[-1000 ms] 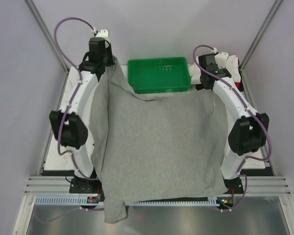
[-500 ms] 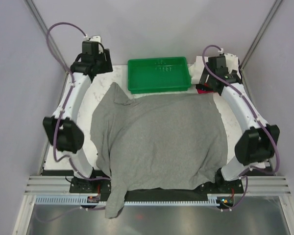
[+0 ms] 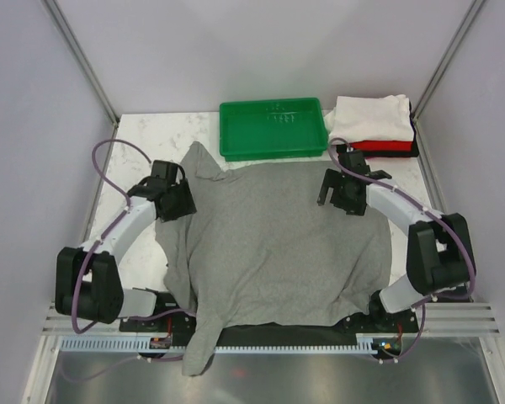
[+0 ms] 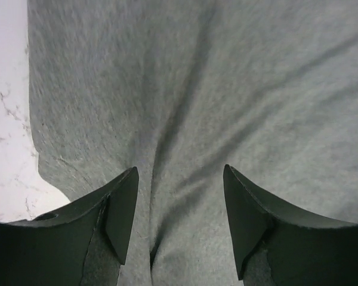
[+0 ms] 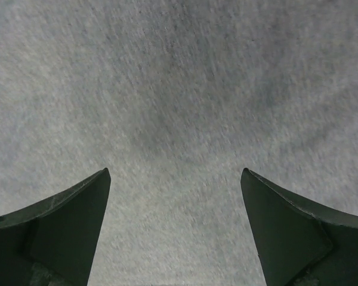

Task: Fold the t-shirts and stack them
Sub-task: Fold the tshirt

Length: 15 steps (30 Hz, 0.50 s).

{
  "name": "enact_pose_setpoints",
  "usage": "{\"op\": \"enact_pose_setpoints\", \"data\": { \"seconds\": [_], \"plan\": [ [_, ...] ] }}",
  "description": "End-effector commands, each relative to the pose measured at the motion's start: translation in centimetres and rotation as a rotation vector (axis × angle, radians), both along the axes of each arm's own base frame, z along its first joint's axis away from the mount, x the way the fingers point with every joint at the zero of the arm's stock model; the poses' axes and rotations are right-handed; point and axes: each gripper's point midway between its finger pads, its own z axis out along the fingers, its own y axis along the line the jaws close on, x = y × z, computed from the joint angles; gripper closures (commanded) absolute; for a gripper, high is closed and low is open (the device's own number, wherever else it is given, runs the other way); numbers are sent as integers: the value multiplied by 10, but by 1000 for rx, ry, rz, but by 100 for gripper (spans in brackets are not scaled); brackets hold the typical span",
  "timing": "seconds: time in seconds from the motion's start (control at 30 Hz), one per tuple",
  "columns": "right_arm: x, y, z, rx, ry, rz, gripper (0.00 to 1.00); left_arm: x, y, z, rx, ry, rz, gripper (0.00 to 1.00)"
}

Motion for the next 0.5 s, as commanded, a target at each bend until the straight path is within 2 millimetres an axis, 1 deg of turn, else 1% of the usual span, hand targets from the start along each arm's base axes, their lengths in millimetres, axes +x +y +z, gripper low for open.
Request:
{"op": "enact_pose_setpoints", "data": {
  "seconds": [0.0, 0.03, 0.07, 0.1, 0.13, 0.17, 0.2, 0.23, 0.27, 0.3, 0.33, 0.37, 0.4, 0.47],
  "plan": [
    [33, 12, -13, 43, -19, 14, 2, 18, 3, -11, -22, -15, 102, 34],
    [39, 7, -18, 42, -8, 2, 2, 20, 3, -30, -15, 44, 106, 34],
    [45, 5, -24, 40, 2, -6, 2, 23, 2, -37, -19, 67, 106, 34],
    [53, 2, -37, 33, 31, -11, 2, 34, 4, -38, -16, 68, 114, 34],
    [57, -8, -44, 28, 50, -36, 2, 38, 6, -45, -8, 87, 118, 34],
    [61, -13, -51, 30, 64, -51, 2, 41, 9, -64, 10, 142, 126, 34],
    [66, -17, -64, 26, 94, -60, 2, 54, 13, -63, 9, 134, 138, 34],
    [70, -25, -70, 31, 105, -86, 2, 60, 15, -67, 6, 146, 141, 34],
    [73, -29, -76, 36, 117, -96, 2, 62, 16, -87, 6, 200, 147, 35],
    [78, -32, -87, 36, 135, -105, 2, 80, 21, -82, -1, 177, 161, 35],
    [82, -38, -92, 38, 142, -127, 2, 86, 24, -89, 2, 195, 164, 36],
    [86, -35, -94, 63, 145, -123, 2, 93, 26, -93, 4, 203, 169, 36],
    [94, -36, -99, 73, 147, -129, 2, 109, 30, -98, 7, 208, 176, 36],
    [103, -39, -101, 77, 143, -145, 2, 124, 35, -101, 18, 208, 183, 37]
  ]
}}
